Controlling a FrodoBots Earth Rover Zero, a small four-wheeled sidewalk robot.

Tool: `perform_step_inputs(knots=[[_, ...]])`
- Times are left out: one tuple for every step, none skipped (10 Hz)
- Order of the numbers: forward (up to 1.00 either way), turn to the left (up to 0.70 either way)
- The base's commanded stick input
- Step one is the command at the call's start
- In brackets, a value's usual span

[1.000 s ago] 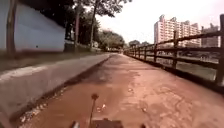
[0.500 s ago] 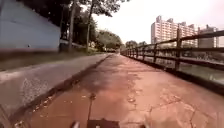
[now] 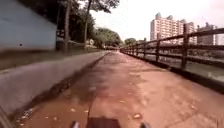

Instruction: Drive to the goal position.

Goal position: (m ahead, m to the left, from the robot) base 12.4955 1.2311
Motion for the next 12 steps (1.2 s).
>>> perform_step_inputs(knots=[[0.7,-0.35],[0.7,-0.35],[0.7,-0.35],[0.7,-0.35],[0.7,-0.31],[0.7,0.0],[0.7,0.0],[0.7,0.0],[0.7,0.0],[0.7,0.0],[0.7,0.0],[0.7,0.0]])
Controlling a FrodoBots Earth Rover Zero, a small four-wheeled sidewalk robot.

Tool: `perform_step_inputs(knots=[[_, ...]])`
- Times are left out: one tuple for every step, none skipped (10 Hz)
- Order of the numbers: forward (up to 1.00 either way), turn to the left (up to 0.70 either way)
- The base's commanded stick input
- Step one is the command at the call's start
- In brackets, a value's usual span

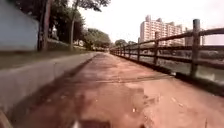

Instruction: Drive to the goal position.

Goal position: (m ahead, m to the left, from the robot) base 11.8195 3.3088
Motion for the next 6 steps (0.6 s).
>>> perform_step_inputs(knots=[[0.7,0.0],[0.7,0.0],[0.7,0.0],[0.7,0.0],[0.7,0.0],[0.7,0.0]])
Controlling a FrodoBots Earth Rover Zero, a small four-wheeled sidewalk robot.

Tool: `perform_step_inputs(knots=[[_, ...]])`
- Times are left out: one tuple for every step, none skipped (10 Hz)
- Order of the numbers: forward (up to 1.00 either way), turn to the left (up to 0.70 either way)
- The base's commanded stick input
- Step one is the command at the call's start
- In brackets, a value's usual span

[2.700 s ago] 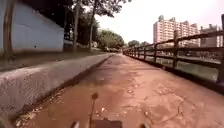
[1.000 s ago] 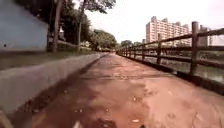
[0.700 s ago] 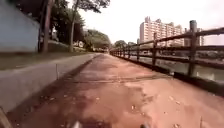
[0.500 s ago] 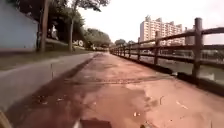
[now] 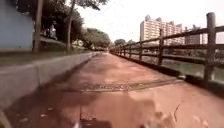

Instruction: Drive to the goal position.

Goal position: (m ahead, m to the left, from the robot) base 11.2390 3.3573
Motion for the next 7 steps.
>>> perform_step_inputs(knots=[[0.7,0.0],[0.7,0.0],[0.7,0.0],[0.7,0.0],[0.7,0.0],[0.7,0.0],[0.7,0.0]])
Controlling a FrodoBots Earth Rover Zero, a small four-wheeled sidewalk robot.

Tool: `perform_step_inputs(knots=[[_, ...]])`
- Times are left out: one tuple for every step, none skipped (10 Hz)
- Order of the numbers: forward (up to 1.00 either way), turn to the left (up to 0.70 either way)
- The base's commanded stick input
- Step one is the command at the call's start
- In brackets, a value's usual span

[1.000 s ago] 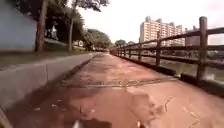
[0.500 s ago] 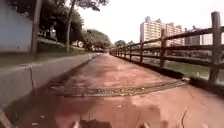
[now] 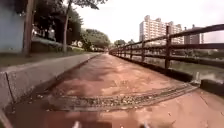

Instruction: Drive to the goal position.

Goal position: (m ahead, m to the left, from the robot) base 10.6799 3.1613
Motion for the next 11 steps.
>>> perform_step_inputs(knots=[[0.7,0.0],[0.7,0.0],[0.7,0.0],[0.7,0.0],[0.7,0.0],[0.7,0.0],[0.7,0.0],[0.7,0.0],[0.7,0.0],[0.7,0.0],[0.7,0.0]])
